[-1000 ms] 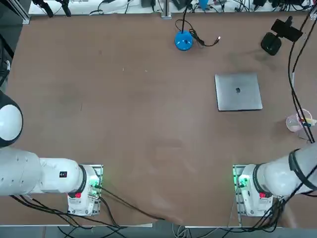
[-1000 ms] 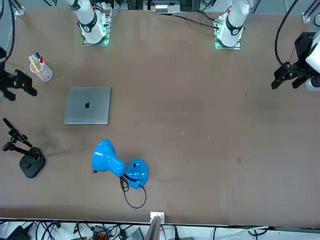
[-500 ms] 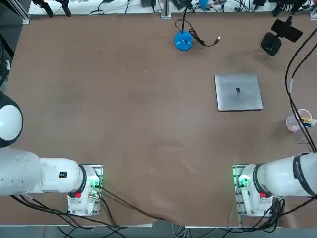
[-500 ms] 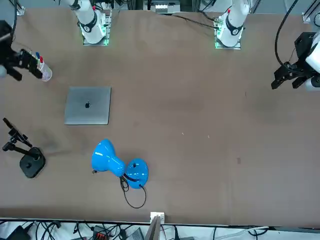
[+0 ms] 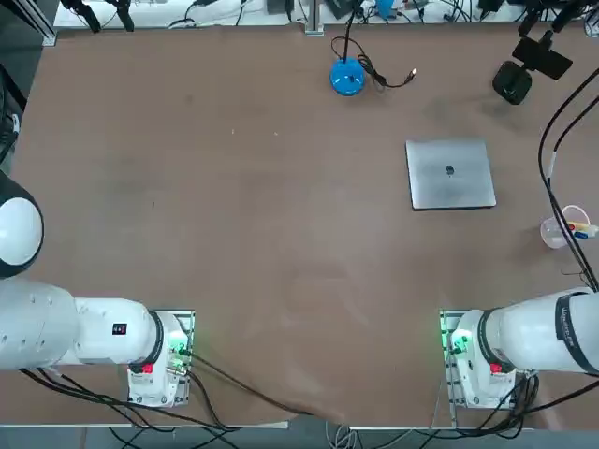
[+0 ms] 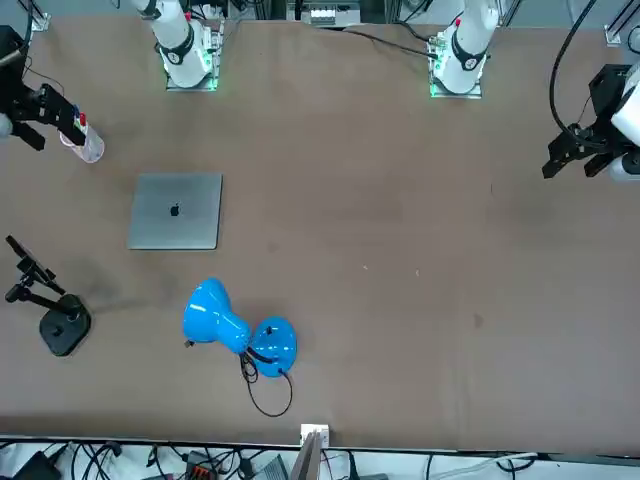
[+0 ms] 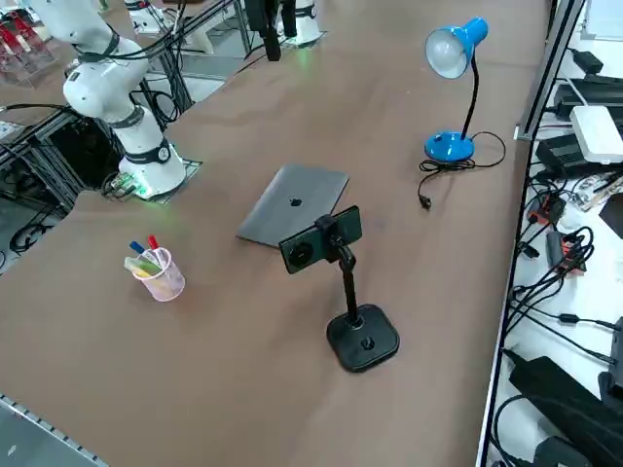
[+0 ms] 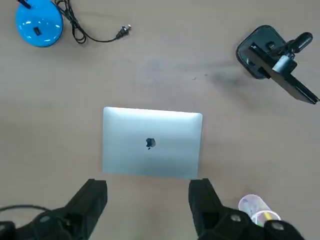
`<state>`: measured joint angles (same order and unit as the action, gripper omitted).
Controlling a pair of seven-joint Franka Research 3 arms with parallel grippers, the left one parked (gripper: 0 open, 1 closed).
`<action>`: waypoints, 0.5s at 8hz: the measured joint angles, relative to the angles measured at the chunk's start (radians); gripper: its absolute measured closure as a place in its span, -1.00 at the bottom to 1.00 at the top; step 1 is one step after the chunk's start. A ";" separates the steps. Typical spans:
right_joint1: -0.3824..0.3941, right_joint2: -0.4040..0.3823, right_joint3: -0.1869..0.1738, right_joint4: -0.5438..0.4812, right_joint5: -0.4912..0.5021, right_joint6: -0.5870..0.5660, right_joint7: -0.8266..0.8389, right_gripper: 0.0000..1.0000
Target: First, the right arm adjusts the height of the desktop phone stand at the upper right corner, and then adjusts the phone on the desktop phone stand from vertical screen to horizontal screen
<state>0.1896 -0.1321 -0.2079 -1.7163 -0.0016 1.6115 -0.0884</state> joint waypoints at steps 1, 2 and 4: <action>0.000 0.000 0.002 0.000 0.000 0.002 0.000 -0.99; 0.000 0.001 0.005 0.000 0.000 0.003 0.000 -0.99; 0.001 0.001 0.013 0.000 0.000 -0.008 0.036 -0.99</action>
